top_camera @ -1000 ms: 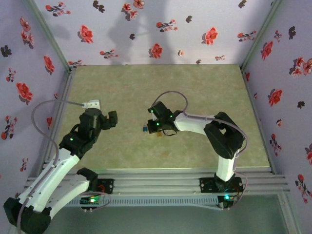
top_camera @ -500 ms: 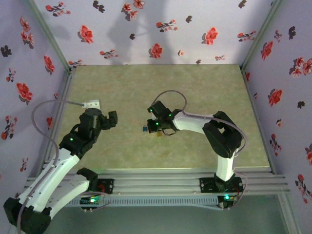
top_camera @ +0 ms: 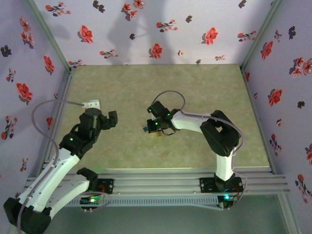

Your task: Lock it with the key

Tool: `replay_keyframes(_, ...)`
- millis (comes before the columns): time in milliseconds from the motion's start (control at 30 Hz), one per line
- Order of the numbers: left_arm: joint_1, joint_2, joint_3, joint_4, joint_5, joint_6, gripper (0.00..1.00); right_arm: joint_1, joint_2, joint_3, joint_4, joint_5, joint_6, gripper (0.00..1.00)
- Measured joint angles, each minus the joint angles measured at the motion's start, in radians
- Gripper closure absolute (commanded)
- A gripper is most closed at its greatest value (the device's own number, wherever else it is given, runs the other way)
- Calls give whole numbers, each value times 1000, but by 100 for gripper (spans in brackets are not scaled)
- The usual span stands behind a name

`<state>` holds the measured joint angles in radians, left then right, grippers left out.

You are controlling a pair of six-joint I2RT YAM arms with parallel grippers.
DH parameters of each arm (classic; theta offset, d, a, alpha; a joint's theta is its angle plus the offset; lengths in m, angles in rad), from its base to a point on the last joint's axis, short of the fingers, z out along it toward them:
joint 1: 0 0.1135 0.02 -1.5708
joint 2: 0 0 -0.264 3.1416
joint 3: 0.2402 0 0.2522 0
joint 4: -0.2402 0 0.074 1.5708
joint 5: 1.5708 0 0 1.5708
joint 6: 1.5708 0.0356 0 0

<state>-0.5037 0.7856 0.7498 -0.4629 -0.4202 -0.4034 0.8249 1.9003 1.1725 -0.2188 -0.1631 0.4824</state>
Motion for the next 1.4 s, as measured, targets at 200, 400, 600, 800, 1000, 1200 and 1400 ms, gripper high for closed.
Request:
replay_keyframes(200,0,0,0,0,0,0,0,0,7,0,-11,3,0,95)
replay_keyframes(400,0,0,0,0,0,0,0,0,7,0,-11,3,0,92)
replay_keyframes(600,0,0,0,0,0,0,0,0,7,0,-12,3,0,84)
replay_keyframes(800,0,0,0,0,0,0,0,0,7,0,-12,3,0,82)
replay_keyframes(1000,0,0,0,0,0,0,0,0,7,0,-12,4,0,78)
replay_keyframes(1200,0,0,0,0,0,0,0,0,2,-1,-11,8,-1,64)
replay_keyframes(1400,0,0,0,0,0,0,0,0,-27,-21,-3,12,-2,49)
